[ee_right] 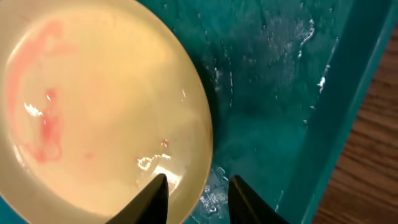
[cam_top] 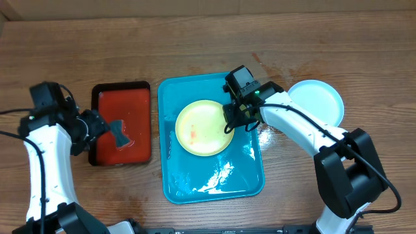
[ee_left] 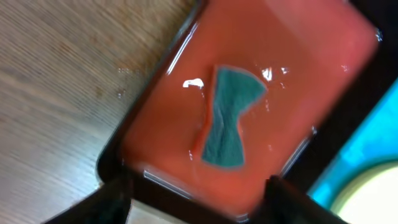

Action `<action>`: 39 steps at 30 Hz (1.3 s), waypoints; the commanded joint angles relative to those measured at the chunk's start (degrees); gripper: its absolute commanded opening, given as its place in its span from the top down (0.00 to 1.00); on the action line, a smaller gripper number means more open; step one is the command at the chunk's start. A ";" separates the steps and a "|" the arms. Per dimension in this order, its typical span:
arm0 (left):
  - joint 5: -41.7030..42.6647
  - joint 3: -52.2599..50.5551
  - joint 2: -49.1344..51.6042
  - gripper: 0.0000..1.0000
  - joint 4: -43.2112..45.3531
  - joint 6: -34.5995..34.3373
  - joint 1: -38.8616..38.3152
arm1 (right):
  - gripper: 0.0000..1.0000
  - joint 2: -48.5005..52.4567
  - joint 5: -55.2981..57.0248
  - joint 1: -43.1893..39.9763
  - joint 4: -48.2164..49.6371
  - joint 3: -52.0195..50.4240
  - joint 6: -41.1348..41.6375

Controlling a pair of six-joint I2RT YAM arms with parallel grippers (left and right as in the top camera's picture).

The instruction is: Clean dirty plates on tray and stack at the side

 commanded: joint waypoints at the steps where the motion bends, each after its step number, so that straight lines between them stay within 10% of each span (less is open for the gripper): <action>1: -1.22 -5.90 -0.72 0.38 6.95 -2.34 -0.70 | 0.67 -2.58 -0.42 -0.61 -1.66 4.63 -0.55; 4: 3.80 -10.88 -0.63 0.51 15.61 -2.27 -1.84 | 0.67 -4.07 -1.51 -0.17 -3.82 6.88 -0.50; 15: -8.15 -15.50 6.95 0.48 25.18 -0.31 -10.12 | 0.75 -4.68 -3.56 1.05 -9.68 6.80 0.35; 20: -5.14 -15.34 13.38 0.96 26.10 -0.59 -10.16 | 0.75 -4.68 -3.50 1.62 -11.08 6.80 0.33; 29: -4.46 -4.76 10.21 0.96 12.61 -0.59 -10.16 | 0.72 -4.66 4.44 -1.33 -11.23 6.73 12.50; 39: -5.05 8.85 9.01 0.96 -0.15 -0.13 -10.16 | 0.71 -4.66 1.70 -4.39 -10.29 3.21 7.56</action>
